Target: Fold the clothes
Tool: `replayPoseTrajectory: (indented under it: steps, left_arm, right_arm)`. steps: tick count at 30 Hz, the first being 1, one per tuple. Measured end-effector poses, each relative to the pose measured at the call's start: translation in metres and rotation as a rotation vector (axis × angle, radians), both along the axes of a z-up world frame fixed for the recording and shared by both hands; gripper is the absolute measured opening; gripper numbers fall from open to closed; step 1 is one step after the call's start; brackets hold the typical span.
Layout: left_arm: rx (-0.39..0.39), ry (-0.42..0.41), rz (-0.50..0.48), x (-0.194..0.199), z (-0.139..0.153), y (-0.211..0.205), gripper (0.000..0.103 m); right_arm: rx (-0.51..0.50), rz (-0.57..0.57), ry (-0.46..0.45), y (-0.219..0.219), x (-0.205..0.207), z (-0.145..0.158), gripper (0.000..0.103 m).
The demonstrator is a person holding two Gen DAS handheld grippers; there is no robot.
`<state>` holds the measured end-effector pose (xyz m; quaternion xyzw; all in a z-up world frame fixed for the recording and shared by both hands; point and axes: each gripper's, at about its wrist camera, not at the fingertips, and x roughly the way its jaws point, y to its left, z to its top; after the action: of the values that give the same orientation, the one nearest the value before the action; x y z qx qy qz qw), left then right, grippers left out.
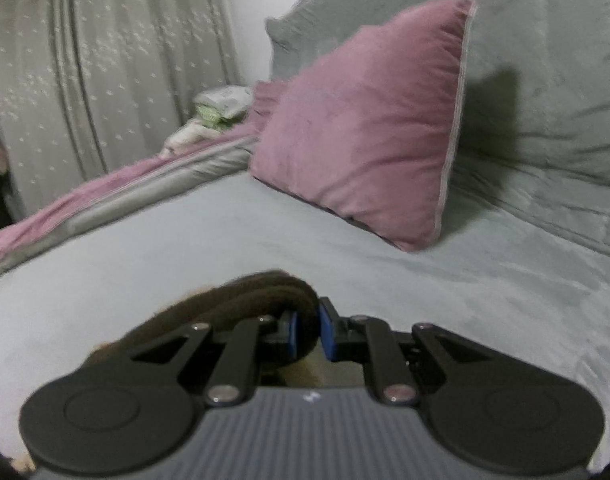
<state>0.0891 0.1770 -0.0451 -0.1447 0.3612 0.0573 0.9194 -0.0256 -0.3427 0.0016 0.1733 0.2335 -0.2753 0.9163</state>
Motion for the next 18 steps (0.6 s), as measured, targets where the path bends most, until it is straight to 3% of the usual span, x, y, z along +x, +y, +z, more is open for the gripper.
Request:
replayPoseTrajectory:
  steps: [6, 9, 18]
  left_arm:
    - [-0.005, 0.031, -0.047, -0.002, -0.004, -0.014, 0.007]
    - [-0.017, 0.032, -0.059, -0.002, -0.003, -0.021, 0.007]
    - [-0.021, -0.033, -0.059, -0.005, 0.011, -0.037, 0.028]
  right_arm:
    - [0.038, -0.058, 0.083, -0.034, -0.005, -0.03, 0.012]
    - [0.15, -0.086, 0.114, -0.059, -0.009, -0.053, 0.012]
    - [0.341, -0.124, 0.121, -0.093, -0.022, -0.088, 0.013]
